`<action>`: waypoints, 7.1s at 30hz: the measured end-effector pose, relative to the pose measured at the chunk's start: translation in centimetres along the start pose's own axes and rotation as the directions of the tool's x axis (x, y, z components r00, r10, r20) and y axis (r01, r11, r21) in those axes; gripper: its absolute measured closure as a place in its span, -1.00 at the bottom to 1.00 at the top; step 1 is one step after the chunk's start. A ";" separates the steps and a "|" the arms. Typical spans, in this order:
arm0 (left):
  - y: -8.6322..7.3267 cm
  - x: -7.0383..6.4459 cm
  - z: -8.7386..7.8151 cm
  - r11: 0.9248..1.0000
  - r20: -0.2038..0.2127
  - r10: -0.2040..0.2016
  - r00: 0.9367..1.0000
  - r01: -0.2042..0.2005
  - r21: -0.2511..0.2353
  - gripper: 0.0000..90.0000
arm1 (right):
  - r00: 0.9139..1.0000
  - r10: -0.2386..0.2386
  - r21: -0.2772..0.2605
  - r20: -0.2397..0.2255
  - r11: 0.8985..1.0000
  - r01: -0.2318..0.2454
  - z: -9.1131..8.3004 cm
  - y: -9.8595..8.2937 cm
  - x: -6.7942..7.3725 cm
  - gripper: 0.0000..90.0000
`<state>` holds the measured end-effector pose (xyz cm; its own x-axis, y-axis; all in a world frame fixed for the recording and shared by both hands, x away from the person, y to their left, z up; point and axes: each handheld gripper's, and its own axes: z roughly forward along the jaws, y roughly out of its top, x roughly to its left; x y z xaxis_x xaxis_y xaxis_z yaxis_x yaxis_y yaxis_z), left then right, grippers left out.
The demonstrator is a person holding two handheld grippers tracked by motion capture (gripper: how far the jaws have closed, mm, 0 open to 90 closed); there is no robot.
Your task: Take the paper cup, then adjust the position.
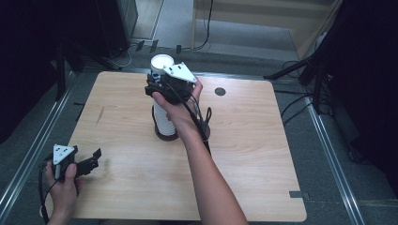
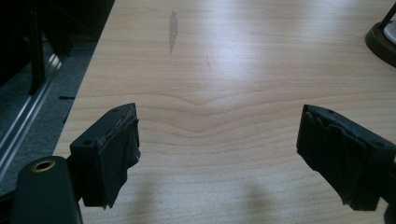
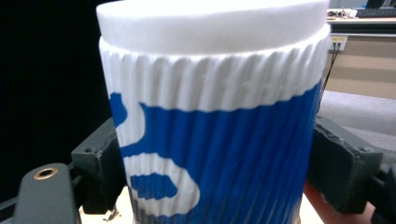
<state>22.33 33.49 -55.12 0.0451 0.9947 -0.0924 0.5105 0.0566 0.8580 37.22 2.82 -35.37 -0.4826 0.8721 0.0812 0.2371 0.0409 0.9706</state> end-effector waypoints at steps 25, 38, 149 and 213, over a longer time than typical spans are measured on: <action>0.0 0.0 0.0 1.000 0.012 -0.001 1.000 0.000 0.009 -0.69 | 1.000 -0.003 -0.009 -0.006 1.000 0.003 -0.5 -1.8 0.3 -0.63; 0.0 0.0 0.0 1.000 0.009 0.002 1.000 -0.002 0.009 -0.69 | 0.998 -0.062 -0.008 0.018 0.998 0.063 -0.6 -1.4 0.8 -0.59; 1.0 -0.5 -0.6 1.000 0.071 -0.027 0.997 0.026 0.011 -0.83 | 0.989 -0.005 -0.147 0.146 0.989 0.027 -12.0 -1.8 -8.9 -0.56; 6.9 -11.8 -1.0 0.991 0.422 0.131 0.897 -0.119 -0.054 -0.96 | 0.977 -0.102 0.003 0.189 0.995 0.103 -14.8 -15.4 -8.9 -0.56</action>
<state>24.45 22.27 -47.65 0.4701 0.8633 -0.1839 0.4540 -0.0578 0.8891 25.36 -12.81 -47.68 -0.3358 0.9399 -0.0625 0.1885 0.1321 0.9731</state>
